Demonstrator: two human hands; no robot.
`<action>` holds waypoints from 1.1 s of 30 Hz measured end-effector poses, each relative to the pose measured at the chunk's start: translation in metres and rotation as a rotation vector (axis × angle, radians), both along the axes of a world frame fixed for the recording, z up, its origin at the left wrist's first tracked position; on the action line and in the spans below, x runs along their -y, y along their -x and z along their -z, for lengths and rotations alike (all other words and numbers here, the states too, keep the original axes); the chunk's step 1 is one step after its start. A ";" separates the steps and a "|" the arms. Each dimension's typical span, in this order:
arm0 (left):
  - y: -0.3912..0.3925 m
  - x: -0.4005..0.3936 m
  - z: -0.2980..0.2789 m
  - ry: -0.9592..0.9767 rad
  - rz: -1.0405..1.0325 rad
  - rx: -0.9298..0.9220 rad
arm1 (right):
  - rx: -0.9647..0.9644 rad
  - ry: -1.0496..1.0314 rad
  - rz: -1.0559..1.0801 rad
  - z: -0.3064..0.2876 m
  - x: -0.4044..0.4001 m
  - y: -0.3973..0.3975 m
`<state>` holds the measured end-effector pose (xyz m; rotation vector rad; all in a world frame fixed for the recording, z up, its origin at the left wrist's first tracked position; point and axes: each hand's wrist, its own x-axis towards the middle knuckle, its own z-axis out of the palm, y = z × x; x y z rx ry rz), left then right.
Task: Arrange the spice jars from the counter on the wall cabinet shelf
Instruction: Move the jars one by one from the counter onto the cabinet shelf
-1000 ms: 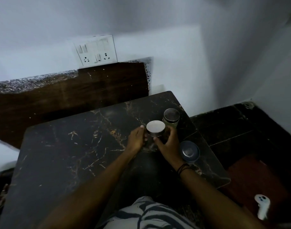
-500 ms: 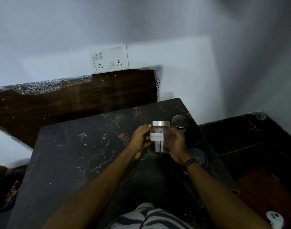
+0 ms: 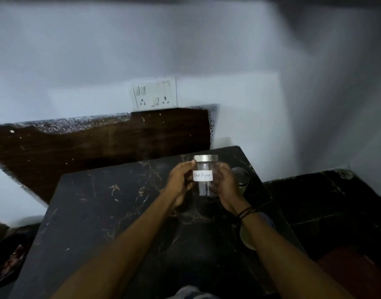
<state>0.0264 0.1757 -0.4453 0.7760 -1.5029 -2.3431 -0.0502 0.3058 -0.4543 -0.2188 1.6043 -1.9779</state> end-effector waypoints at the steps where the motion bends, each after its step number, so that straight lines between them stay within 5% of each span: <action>1: 0.006 0.004 -0.013 0.012 -0.012 -0.031 | -0.022 0.015 0.006 -0.014 0.006 0.005; 19: 0.065 0.065 -0.327 0.474 -0.190 -0.588 | -0.668 0.351 0.073 -0.321 0.065 0.070; 26: 0.069 0.069 -0.408 0.637 -0.189 -0.728 | -0.891 0.396 0.218 -0.403 0.070 0.079; 33: 0.089 0.074 -0.448 0.655 -0.297 -0.733 | -0.887 0.404 0.264 -0.442 0.084 0.093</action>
